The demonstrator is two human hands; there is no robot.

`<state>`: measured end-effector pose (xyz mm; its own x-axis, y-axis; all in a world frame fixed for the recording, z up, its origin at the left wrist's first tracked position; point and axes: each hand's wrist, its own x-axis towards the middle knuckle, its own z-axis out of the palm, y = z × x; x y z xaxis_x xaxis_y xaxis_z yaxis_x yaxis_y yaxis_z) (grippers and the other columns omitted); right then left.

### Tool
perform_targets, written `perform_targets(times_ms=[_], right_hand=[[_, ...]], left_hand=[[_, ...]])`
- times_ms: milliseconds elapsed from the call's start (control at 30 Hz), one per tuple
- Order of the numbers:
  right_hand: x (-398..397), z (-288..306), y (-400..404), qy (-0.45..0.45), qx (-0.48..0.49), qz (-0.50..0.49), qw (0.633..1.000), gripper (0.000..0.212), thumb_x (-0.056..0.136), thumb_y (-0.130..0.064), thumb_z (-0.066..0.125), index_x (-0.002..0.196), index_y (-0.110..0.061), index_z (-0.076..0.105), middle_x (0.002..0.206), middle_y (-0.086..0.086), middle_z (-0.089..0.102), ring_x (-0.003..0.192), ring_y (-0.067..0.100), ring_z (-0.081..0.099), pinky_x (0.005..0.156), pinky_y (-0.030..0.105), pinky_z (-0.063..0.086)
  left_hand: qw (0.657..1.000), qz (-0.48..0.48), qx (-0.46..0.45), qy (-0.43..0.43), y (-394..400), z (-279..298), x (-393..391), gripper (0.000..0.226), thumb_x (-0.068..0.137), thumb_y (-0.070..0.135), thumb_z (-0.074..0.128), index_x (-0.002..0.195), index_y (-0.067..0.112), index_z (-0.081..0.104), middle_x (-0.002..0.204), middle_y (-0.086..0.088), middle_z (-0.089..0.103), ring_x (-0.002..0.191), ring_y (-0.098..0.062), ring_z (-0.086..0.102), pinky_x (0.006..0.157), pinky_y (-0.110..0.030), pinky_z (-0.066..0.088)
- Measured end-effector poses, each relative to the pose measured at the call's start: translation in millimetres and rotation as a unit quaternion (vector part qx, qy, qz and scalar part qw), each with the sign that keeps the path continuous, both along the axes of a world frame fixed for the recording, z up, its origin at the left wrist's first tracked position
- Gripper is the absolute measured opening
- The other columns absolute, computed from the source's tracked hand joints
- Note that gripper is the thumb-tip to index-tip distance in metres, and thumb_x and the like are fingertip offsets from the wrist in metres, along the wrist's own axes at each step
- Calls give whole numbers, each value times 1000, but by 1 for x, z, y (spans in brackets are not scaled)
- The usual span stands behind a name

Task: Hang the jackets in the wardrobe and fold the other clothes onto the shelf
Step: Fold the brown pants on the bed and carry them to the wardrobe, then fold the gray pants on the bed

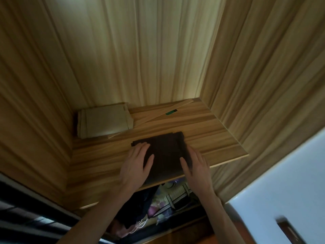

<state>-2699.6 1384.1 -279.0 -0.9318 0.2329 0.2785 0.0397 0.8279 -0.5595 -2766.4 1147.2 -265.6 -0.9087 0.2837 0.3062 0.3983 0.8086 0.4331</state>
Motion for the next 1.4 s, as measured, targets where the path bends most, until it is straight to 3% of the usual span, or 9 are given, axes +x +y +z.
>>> perform_targets(times_ms=[100,233,333,633,833,1000,1267,1400], right_hand=[[35,19,-19,14,63,-33,997,59,107,-52,43,158,-22,39,160,-2,46,148,17,41,123,45,33],[79,42,-45,5,121,-94,988,66,107,-61,35,161,-23,35,165,-3,39,155,14,29,129,44,20],[112,54,-57,14,140,-155,978,65,107,-57,39,160,-20,38,164,-1,41,156,17,29,129,46,21],[253,60,-95,-18,124,-357,926,68,108,-60,31,164,-23,28,171,-3,26,161,13,10,131,44,11],[383,62,-116,-22,120,-514,849,68,107,-59,38,162,-20,33,170,-3,30,160,12,13,130,46,17],[496,65,-156,-35,120,-621,774,69,106,-61,37,162,-21,34,169,-3,32,160,12,16,130,43,14],[684,55,-264,-46,97,-754,648,64,106,-53,48,161,-22,35,169,-5,32,160,10,14,130,43,16],[767,45,-329,-48,73,-808,583,66,108,-56,43,163,-23,30,171,-6,26,160,8,9,130,45,15]], left_hand=[[998,-50,-35,35,-5,17,15,59,107,54,30,150,20,51,152,-1,55,144,-19,47,121,-42,39],[992,-120,-17,44,-15,31,33,61,107,55,30,153,19,49,154,-1,53,147,-19,43,124,-40,29],[983,-183,22,25,-14,38,52,64,107,59,28,156,21,43,159,2,48,151,-14,35,126,-36,22],[909,-409,72,41,18,44,137,54,106,40,51,153,13,47,155,-5,52,150,-18,40,123,-47,35],[842,-531,83,38,66,50,236,55,107,41,48,152,11,49,154,-7,54,146,-23,46,115,-50,43],[774,-627,84,37,86,56,347,56,109,47,38,153,13,47,157,-5,51,151,-21,40,123,-51,34],[660,-746,84,14,56,58,552,56,107,46,42,154,15,46,159,-6,49,152,-20,38,126,-47,30],[593,-800,86,7,21,53,650,56,106,43,44,154,13,47,156,-7,51,151,-22,40,124,-48,33]])
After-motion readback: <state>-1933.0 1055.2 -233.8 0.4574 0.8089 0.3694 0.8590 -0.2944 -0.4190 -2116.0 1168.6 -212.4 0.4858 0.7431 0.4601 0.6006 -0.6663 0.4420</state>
